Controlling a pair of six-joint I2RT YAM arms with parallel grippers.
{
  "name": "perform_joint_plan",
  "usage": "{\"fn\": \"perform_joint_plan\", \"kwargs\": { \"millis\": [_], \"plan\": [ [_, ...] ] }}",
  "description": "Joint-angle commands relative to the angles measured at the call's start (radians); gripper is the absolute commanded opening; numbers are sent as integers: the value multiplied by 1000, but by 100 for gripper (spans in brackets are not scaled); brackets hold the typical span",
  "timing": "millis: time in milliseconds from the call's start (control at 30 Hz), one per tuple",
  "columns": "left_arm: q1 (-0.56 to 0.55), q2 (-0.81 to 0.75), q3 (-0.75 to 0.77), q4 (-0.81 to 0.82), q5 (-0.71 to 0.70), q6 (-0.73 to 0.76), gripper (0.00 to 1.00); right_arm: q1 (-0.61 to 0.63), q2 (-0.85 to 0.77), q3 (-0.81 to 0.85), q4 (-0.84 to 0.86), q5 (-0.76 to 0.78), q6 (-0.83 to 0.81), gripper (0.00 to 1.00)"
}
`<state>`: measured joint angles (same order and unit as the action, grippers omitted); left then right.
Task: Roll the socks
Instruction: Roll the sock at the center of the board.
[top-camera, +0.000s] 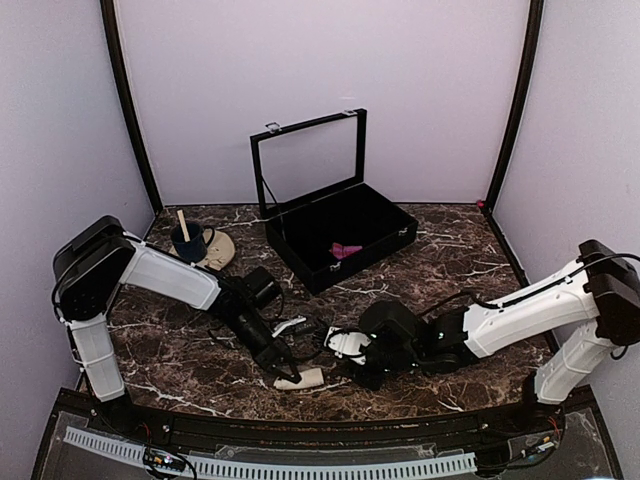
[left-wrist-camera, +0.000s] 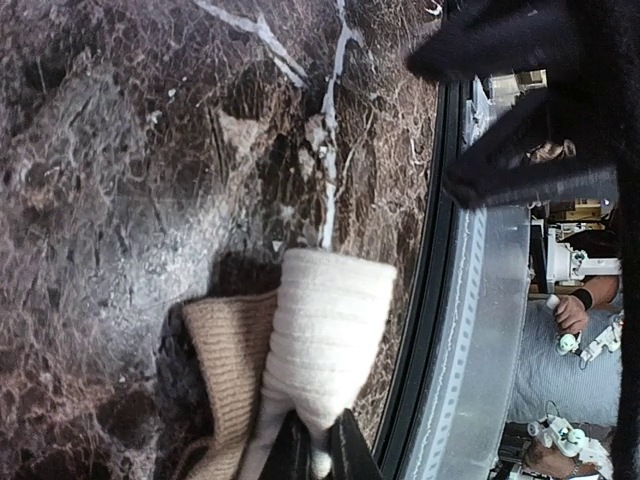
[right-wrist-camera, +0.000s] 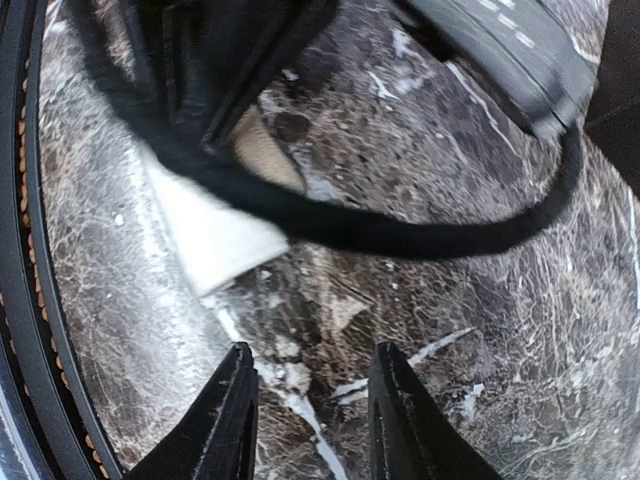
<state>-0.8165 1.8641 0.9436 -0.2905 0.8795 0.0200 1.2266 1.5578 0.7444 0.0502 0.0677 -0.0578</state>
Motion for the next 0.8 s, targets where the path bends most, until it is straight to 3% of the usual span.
{"fn": "perform_joint_plan", "kwargs": {
  "millis": [0,233,767],
  "plan": [
    [5,37,-7,-120,-20,35,0,73,-5,19,23,118,-97,38],
    [8,48,-8,-141,-11,59,0,137,89,101,-11,121,-166,43],
    [16,56,1,-159,2,85,0,168,252,267,-104,43,-241,45]
  ]
}}
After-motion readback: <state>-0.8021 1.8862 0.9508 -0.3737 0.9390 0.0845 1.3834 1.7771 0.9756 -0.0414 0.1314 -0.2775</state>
